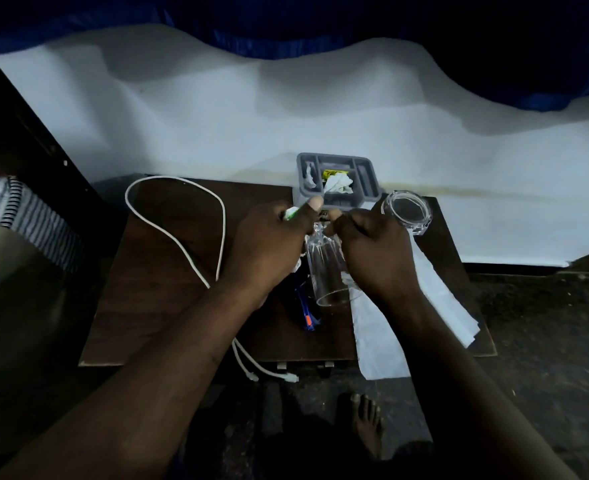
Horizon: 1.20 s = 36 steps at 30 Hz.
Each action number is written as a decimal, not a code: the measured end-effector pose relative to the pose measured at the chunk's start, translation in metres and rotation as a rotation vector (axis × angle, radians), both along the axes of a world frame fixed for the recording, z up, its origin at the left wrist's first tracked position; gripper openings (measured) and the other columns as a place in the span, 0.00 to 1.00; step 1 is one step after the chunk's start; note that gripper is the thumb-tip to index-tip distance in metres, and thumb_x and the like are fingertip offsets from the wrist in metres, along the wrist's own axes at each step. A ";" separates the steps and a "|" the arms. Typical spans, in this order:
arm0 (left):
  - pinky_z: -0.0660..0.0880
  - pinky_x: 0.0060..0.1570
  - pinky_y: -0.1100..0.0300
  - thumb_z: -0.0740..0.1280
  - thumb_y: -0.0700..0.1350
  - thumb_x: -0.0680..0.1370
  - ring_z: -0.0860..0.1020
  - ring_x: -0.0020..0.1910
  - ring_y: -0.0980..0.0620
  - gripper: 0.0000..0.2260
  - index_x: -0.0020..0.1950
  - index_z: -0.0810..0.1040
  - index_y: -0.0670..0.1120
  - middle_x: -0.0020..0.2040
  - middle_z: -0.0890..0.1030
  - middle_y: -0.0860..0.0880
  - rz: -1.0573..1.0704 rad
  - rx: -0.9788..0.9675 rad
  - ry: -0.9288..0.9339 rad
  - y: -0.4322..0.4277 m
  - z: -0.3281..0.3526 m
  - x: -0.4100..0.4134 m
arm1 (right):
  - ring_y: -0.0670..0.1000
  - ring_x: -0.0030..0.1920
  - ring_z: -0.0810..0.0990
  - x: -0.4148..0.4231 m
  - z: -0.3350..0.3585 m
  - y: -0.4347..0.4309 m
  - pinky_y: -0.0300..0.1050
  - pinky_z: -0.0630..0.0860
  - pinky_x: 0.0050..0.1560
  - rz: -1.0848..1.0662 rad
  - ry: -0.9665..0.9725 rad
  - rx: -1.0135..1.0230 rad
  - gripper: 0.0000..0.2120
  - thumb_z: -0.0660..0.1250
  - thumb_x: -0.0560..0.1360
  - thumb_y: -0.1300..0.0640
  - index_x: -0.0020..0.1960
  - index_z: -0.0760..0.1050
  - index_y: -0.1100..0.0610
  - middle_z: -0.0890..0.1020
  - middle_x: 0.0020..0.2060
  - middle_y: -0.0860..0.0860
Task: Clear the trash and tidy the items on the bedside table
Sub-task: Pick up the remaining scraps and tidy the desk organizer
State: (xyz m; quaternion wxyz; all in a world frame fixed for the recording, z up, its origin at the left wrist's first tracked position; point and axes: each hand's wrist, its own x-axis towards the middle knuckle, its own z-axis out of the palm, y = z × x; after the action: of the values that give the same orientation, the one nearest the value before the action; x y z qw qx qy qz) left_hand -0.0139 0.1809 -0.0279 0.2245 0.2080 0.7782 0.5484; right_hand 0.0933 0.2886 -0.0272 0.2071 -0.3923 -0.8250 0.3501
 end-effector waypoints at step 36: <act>0.71 0.59 0.61 0.64 0.44 0.79 0.78 0.63 0.50 0.19 0.69 0.79 0.56 0.68 0.78 0.50 -0.185 -0.206 0.436 0.054 -0.035 -0.043 | 0.51 0.43 0.81 -0.052 -0.020 0.072 0.41 0.69 0.43 -0.233 0.162 0.407 0.08 0.75 0.73 0.51 0.48 0.80 0.53 0.83 0.45 0.48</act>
State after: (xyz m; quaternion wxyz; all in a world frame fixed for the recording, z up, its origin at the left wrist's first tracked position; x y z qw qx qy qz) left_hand -0.0569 0.2353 -0.0632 0.1204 0.3676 0.8376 0.3856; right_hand 0.0412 0.3604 -0.0468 0.3862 -0.4056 -0.8085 0.1808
